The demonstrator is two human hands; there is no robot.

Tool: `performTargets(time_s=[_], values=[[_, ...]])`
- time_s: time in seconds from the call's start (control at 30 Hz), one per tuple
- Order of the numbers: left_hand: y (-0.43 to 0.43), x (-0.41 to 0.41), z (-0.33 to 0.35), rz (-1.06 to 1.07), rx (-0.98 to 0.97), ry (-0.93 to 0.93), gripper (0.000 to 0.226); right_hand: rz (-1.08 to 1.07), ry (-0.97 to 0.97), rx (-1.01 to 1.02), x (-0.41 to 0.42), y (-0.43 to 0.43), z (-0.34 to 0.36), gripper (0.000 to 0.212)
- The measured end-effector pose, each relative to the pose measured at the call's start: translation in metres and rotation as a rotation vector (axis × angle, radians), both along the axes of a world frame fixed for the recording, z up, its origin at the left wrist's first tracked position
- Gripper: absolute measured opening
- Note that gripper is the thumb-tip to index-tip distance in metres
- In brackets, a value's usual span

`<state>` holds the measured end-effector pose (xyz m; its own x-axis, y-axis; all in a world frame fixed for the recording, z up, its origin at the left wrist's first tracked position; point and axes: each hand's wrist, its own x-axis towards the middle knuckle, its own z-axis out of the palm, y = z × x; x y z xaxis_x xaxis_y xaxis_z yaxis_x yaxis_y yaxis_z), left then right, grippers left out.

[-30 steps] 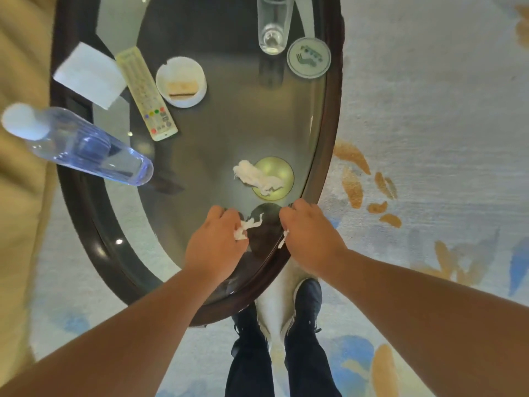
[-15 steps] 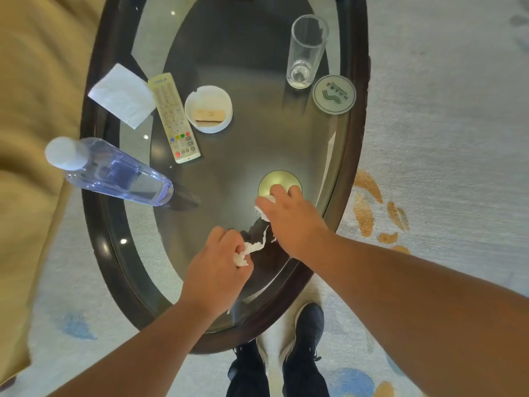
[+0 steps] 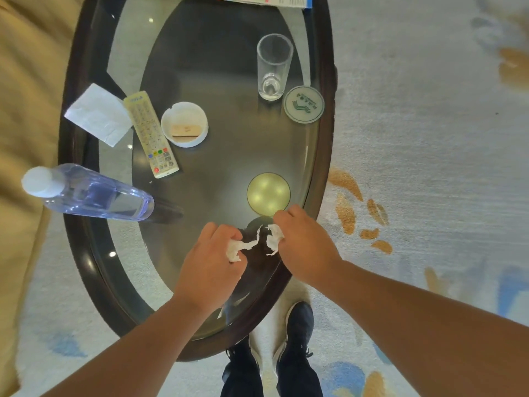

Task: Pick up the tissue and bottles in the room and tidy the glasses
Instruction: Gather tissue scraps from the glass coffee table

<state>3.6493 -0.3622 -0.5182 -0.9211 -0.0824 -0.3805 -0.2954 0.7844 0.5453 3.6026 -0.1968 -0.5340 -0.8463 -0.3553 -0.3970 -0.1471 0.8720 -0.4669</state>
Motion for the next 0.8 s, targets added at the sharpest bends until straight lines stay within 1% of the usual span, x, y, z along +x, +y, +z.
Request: performTargets(time_s=[0.07, 0.2, 0.33, 0.4, 0.47, 0.5, 0.57, 0.63, 0.67, 0.77, 0.8], values=[[0.007, -0.005, 0.007, -0.034, 0.005, 0.012, 0.018, -0.036, 0.001, -0.023, 0.004, 0.011, 0.007, 0.025], [0.023, -0.014, 0.020, -0.090, 0.065, 0.053, 0.026, -0.176, -0.025, -0.103, 0.009, 0.026, 0.028, 0.016], [0.045, -0.021, 0.039, 0.008, 0.206, 0.113, 0.027, -0.287, -0.099, -0.293, 0.015, 0.021, 0.050, 0.009], [0.054, -0.023, 0.050, 0.053, 0.320, 0.125, 0.026, -0.388, -0.186, -0.452, 0.016, 0.014, 0.063, 0.006], [0.063, -0.023, 0.057, 0.124, 0.440, 0.136, 0.022, -0.559, -0.356, -0.671, 0.017, 0.009, 0.073, 0.014], [0.066, -0.023, 0.060, 0.165, 0.487, 0.134, 0.025, -0.630, -0.446, -0.750, 0.018, 0.007, 0.076, 0.020], [0.070, -0.021, 0.063, 0.224, 0.533, 0.143, 0.031, -0.730, -0.546, -0.822, 0.019, 0.002, 0.077, 0.037], [0.074, -0.018, 0.067, 0.238, 0.560, 0.156, 0.024, -0.824, -0.597, -0.889, 0.021, -0.002, 0.082, 0.048], [0.075, -0.015, 0.071, 0.222, 0.568, 0.162, 0.021, -0.871, -0.626, -0.933, 0.021, -0.003, 0.084, 0.047], [0.074, -0.007, 0.075, 0.126, 0.543, 0.177, 0.026, -0.975, -0.739, -1.039, 0.020, -0.004, 0.091, 0.048], [0.073, -0.005, 0.074, 0.105, 0.536, 0.175, 0.026, -1.008, -0.753, -1.045, 0.019, -0.004, 0.092, 0.049]])
